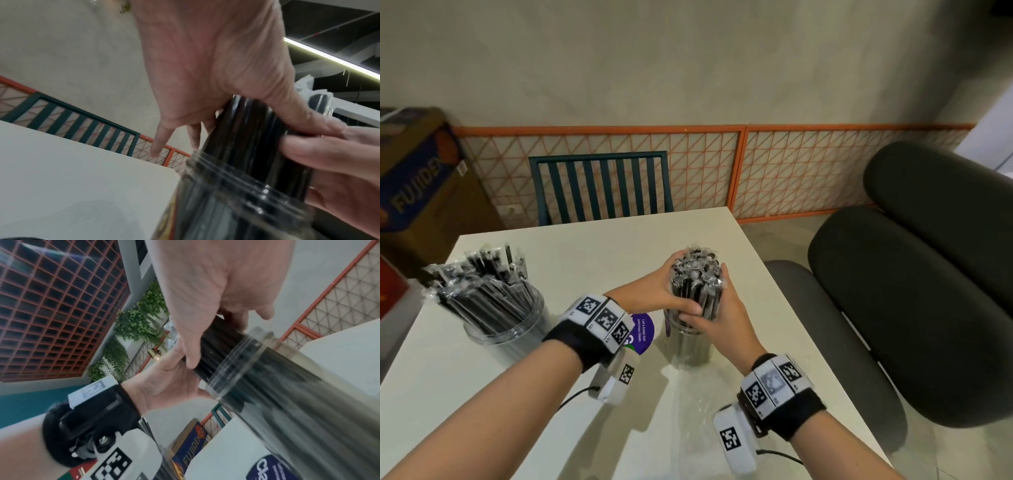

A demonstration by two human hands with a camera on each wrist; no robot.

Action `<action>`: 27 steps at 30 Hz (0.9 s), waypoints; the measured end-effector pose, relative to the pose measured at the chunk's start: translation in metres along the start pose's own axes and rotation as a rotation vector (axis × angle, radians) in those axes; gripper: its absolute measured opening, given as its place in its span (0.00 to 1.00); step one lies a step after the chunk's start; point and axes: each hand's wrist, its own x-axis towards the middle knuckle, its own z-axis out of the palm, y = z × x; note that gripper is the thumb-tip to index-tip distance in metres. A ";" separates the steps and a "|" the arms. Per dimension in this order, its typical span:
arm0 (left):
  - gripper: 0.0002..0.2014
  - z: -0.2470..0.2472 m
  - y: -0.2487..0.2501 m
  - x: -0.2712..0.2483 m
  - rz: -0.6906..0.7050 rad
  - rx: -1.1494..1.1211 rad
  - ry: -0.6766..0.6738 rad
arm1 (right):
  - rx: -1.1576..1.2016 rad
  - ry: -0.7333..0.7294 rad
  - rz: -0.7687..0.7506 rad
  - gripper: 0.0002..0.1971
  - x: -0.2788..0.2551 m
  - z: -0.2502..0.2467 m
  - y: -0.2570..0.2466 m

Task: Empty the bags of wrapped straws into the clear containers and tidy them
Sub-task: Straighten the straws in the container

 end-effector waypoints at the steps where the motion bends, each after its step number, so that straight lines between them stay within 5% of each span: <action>1: 0.45 0.002 0.001 0.002 0.011 -0.016 0.022 | 0.013 0.018 -0.031 0.47 0.001 -0.001 -0.004; 4: 0.37 -0.002 0.005 0.003 0.040 -0.022 0.067 | -0.031 -0.008 -0.104 0.33 0.004 -0.020 -0.018; 9: 0.47 -0.009 0.006 -0.005 -0.018 -0.009 -0.071 | -0.151 -0.324 -0.097 0.44 0.018 -0.042 -0.018; 15: 0.52 0.022 -0.007 -0.005 0.021 -0.178 0.130 | -0.513 -0.150 -0.015 0.49 0.017 -0.012 0.004; 19: 0.56 0.026 -0.016 -0.012 0.033 -0.210 0.285 | -0.348 -0.286 -0.014 0.63 0.011 -0.023 -0.003; 23: 0.61 0.030 -0.027 -0.031 -0.007 -0.158 0.371 | -0.118 -0.511 0.001 0.57 0.023 -0.060 0.012; 27: 0.56 0.045 -0.021 -0.039 -0.046 -0.118 0.450 | -0.105 -0.547 0.067 0.54 0.040 -0.073 0.016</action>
